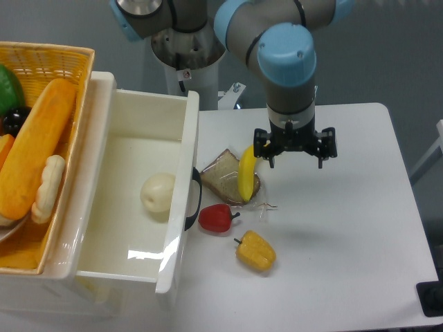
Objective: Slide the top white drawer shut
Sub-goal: 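Move the gripper down and toward the open white drawer's front face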
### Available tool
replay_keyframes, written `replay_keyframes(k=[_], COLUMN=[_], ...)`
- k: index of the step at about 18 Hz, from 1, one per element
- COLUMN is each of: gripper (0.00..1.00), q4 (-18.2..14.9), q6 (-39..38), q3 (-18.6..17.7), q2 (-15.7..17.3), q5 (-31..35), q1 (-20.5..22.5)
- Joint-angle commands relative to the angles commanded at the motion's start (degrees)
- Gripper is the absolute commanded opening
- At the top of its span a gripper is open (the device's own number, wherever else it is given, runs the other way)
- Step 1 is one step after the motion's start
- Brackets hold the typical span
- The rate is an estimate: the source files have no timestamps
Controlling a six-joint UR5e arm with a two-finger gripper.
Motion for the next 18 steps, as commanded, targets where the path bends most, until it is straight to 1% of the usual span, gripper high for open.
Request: replay_keyframes(k=[4, 9, 11, 13, 15, 17, 18], gripper=[1.00, 1.00, 1.00, 1.00, 1.00, 1.00, 1.00], q4=[0.4, 0.5, 0.5, 0.6, 0.5, 0.5, 0.5], q6=[0.0, -0.2, -1.7, -4.0, -4.2, -4.7, -6.0], q3=[0.5, -0.5, -0.5, -1.5, -1.6, -1.6, -1.6], q2=[-0.4, -1.1, -1.2, -1.4, -2.5, -3.3, -3.4], q5=[0.1, 0.3, 1.7, 5.0, 7.0, 7.5, 7.4], q1=[0.1, -0.1, -0.3, -0.7, -1.8, -2.0, -2.0])
